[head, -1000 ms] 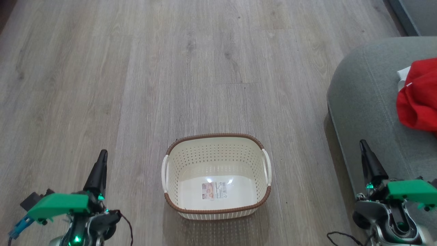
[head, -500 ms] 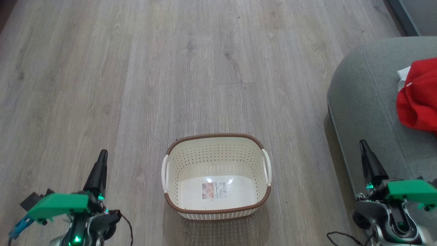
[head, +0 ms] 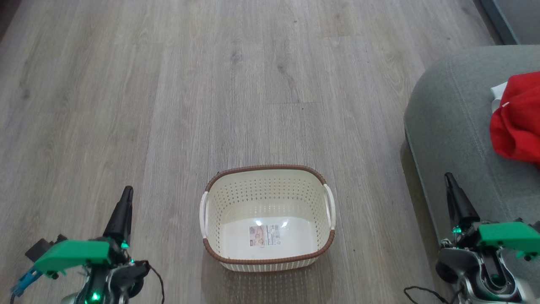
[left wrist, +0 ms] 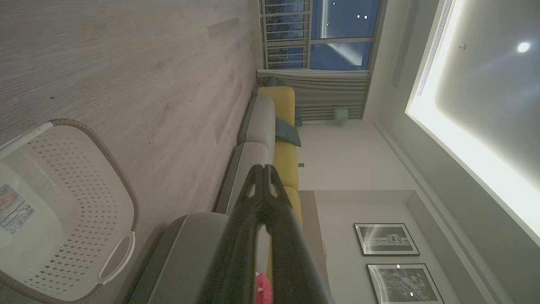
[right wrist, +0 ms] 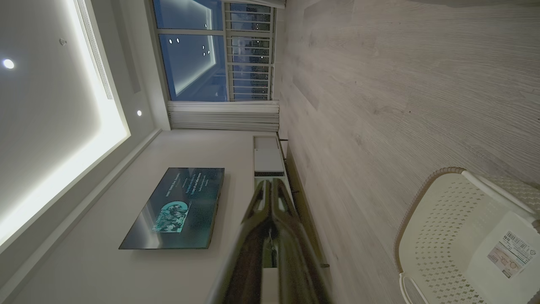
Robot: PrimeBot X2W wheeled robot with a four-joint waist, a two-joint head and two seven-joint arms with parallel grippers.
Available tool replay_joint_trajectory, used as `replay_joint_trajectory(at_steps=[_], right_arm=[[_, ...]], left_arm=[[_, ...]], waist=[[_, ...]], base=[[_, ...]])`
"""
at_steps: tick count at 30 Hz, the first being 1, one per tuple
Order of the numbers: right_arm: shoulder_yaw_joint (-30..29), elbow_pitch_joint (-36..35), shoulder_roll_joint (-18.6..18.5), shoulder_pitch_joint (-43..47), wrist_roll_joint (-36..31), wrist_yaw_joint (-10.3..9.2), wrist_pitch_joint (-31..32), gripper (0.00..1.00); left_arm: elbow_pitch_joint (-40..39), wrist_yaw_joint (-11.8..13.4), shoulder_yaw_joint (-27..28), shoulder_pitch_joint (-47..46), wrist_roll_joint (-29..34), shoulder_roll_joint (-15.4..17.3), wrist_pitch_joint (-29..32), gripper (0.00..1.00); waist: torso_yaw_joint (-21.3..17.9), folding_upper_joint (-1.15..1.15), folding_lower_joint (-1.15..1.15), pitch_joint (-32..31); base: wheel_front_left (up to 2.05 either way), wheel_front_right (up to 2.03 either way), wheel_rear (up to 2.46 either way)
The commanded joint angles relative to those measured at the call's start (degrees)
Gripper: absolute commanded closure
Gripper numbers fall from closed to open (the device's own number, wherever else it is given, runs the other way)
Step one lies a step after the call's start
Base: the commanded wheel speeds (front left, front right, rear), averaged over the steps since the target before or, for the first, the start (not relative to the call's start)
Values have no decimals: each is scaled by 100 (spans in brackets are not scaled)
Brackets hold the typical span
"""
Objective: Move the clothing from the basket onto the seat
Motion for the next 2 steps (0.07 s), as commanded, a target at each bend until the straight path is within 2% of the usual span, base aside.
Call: replay_joint_trajectory(at_steps=[1, 2], right_arm=[[101, -226, -20, -124, 34, 0, 24, 100], [101, -226, -20, -124, 34, 0, 24, 100]], left_arm=[[-198, -54, 193, -155, -37, 47, 43, 100], [-198, -54, 193, -155, -37, 47, 43, 100]], waist=[[0, 0, 0, 0], [0, 0, 0, 0]], base=[[0, 0, 0], [0, 0, 0]])
